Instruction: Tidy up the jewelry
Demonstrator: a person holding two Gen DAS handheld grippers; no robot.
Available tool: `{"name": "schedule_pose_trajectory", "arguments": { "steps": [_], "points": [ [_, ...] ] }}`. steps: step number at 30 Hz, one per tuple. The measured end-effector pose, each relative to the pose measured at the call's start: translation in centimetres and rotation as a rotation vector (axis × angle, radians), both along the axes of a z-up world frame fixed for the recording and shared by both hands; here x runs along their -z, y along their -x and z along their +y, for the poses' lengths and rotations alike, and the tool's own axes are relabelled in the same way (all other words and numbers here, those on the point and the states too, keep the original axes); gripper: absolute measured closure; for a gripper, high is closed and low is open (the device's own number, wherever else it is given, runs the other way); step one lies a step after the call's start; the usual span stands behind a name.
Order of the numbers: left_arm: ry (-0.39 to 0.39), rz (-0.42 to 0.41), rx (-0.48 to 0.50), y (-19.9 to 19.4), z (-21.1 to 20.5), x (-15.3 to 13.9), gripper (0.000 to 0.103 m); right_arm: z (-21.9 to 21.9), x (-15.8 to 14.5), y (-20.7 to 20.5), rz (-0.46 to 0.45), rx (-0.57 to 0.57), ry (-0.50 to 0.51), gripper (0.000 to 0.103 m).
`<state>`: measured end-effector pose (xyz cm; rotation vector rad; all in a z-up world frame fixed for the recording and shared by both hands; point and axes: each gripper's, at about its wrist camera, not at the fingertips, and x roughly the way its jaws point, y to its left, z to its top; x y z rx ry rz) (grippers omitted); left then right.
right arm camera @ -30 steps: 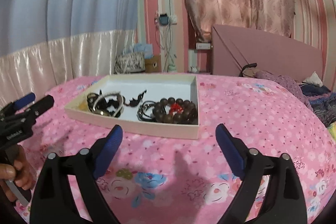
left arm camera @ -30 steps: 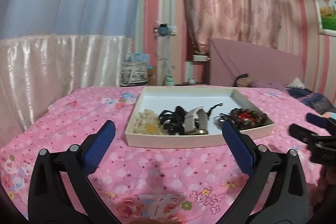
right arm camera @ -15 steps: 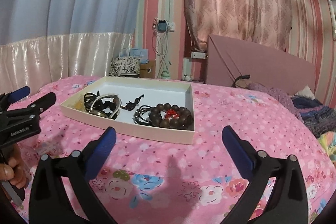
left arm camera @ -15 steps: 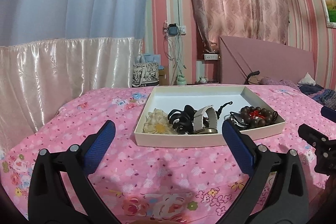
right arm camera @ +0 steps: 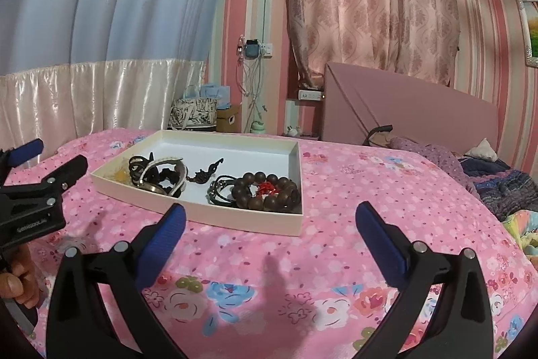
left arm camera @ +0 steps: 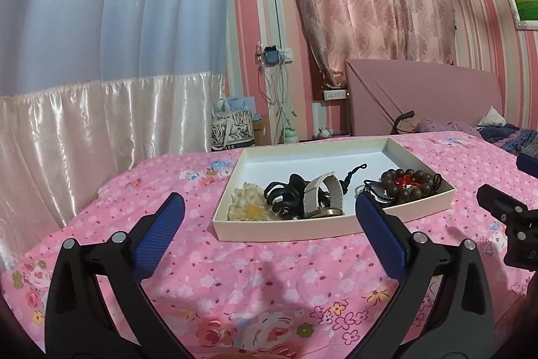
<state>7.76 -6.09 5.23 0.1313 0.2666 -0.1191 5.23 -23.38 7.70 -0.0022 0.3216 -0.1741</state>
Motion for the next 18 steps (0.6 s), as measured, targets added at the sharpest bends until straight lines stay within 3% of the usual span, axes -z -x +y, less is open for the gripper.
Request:
{"name": "schedule_pose_trajectory", "arguments": {
  "steps": [7,14,18],
  "points": [
    [0.057,0.03,0.006,-0.5,1.1,0.1,0.003,-0.3,0.1,-0.1,0.009,0.024,-0.013,0.002],
    [0.077,-0.005,-0.021,0.3,1.7,-0.1,0.003,-0.8,0.2,-0.1,0.009,0.014,-0.034,0.002],
    [0.088,0.033,-0.018,0.0,1.9,0.1,0.003,-1.2,0.2,-0.1,0.008,0.014,-0.058,0.002]
  ]
}}
